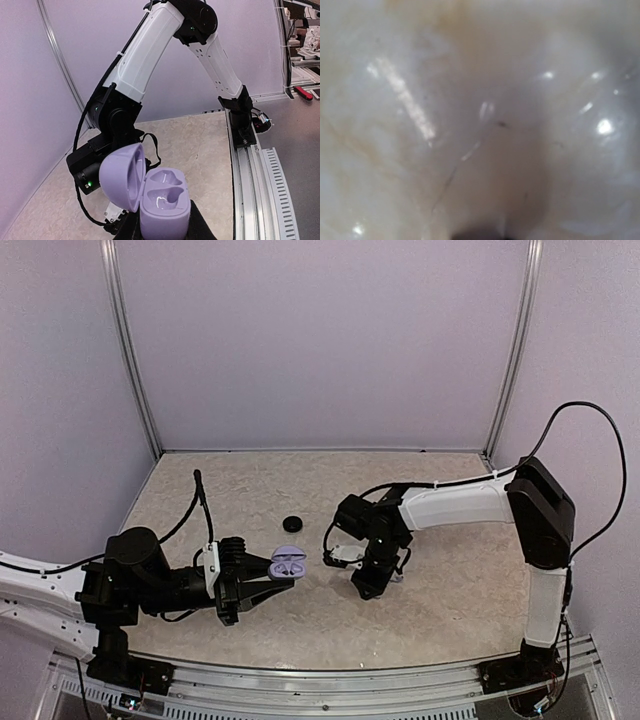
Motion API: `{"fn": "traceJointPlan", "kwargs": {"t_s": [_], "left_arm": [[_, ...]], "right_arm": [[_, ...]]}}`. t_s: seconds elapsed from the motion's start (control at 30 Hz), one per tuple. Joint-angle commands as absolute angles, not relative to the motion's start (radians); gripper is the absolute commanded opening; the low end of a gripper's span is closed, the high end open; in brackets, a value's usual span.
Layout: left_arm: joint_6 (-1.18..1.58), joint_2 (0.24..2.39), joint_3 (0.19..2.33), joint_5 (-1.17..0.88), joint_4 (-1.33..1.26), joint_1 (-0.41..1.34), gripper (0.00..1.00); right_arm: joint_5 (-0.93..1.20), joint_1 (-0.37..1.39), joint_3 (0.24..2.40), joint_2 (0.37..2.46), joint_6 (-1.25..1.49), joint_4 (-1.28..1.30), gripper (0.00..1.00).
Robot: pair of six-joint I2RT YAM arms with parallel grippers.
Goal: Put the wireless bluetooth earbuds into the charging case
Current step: Pick up the left earbud from the center of the board.
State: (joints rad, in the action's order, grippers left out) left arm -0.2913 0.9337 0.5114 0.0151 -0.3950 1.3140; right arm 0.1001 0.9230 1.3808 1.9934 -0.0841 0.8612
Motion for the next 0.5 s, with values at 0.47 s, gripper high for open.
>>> {"fn": "traceJointPlan", "kwargs": {"t_s": [0.47], "left_arm": [[-0.281, 0.928, 0.517, 0.006, -0.434, 1.307, 0.09]], "right_arm": [[0.103, 1.017, 1.245, 1.912, 0.031, 0.927, 0.22]]}}
